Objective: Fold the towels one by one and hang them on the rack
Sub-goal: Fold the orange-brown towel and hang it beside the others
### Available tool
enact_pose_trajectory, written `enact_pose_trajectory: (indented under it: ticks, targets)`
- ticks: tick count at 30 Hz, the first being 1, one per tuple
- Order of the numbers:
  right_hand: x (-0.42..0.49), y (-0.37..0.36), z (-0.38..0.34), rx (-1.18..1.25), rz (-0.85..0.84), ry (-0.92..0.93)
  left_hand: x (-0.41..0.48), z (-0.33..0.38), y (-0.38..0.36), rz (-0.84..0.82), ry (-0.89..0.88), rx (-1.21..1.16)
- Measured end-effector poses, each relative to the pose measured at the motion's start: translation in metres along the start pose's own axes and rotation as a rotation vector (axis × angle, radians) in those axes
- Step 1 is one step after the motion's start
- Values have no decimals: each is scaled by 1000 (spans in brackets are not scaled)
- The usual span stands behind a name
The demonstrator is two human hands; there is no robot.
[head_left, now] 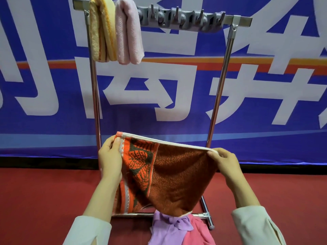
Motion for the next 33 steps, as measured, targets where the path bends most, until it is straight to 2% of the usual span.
enact_pose_trajectory:
  ticks: [4, 8, 13, 15, 18, 21, 25, 28, 29, 32, 33]
  targets:
    - [-2, 15, -2, 149, 176, 32, 2, -2, 1, -1, 16, 77]
    - [-4, 23, -4, 8, 256, 87, 4, -5, 2, -10, -2, 174]
    - [-4, 18, -12, -10, 118, 98, 3, -2, 4, 31, -75, 177]
    - [-6, 15, -17, 168, 32, 43, -2, 4, 4, 18, -128, 223]
    - [-12, 7, -24, 477, -197, -57, -15, 15, -6, -37, -210, 330]
    - [-18, 2, -36, 609, -321, -94, -28, 19, -17, -79, -281, 330]
    - [-13, 9, -34, 716, -153, -87, -27, 23, -16, -11, -339, 315]
    - [-7, 15, -26, 713, -11, -129, -19, 19, -7, 36, -270, 260]
    - [-7, 15, -23, 636, 50, -99, -16, 14, -5, 36, -246, 259]
    - [-6, 16, -19, 136, 277, 131, -13, 5, -4, 17, -249, 364]
    - [-7, 15, -18, 51, 327, 176, -14, 5, -5, -3, -269, 418]
Point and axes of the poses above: each hand's wrist, its own x-axis towards the middle knuckle, its own y-axis out of the back of the hand, z = x × y, the point moved 2 cm from there along x, towards the middle knuckle, and after that the axes turned 3 degrees about -x, right-handed, at the moved point
